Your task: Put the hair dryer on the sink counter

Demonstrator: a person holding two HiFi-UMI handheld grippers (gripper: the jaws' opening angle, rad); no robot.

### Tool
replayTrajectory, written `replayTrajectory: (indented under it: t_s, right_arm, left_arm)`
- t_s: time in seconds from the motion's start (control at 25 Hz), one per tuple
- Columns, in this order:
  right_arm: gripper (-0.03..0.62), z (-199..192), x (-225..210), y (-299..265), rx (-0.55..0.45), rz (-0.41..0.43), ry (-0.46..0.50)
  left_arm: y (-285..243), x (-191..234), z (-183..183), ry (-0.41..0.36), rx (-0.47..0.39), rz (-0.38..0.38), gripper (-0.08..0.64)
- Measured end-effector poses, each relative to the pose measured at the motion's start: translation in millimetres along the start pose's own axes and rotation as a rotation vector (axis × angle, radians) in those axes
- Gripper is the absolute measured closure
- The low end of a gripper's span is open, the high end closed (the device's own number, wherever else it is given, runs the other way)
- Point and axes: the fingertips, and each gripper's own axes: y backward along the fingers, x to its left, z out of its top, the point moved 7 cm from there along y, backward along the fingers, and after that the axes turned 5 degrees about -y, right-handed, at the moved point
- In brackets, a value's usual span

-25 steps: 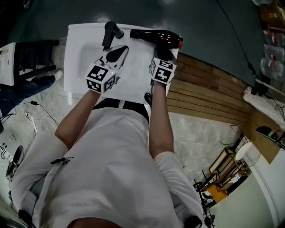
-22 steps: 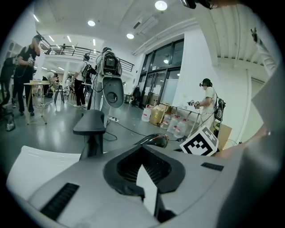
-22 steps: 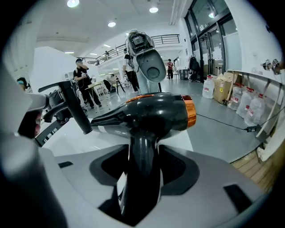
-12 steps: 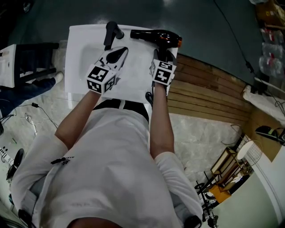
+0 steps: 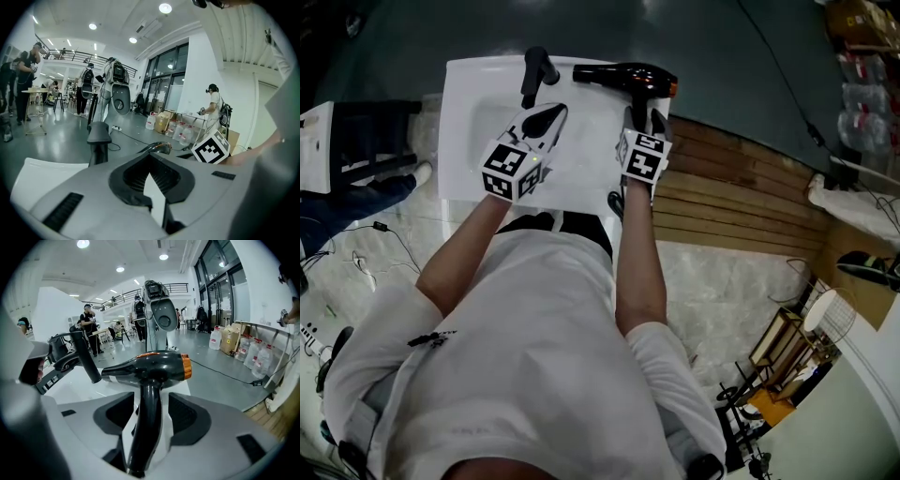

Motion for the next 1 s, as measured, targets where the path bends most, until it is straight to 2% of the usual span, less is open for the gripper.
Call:
replayTrajectory:
  t_s: [0.56, 0.84, 1.0]
  right_arm:
    - [0.390, 8, 6, 52, -0.086, 0.005, 0.002]
    - [0.495, 17, 10, 86, -0.174, -0.004, -0.006]
    - [0.534, 18, 18, 103, -0.211, 0.013, -0.007]
  left_arm:
    - [25, -13, 12, -0.032, -0.052, -0.041, 0.558]
    - [40, -13, 18, -0.046, -0.080, -0.054, 0.558]
    - [51, -16, 20, -0.055, -0.096, -0.062, 0.558]
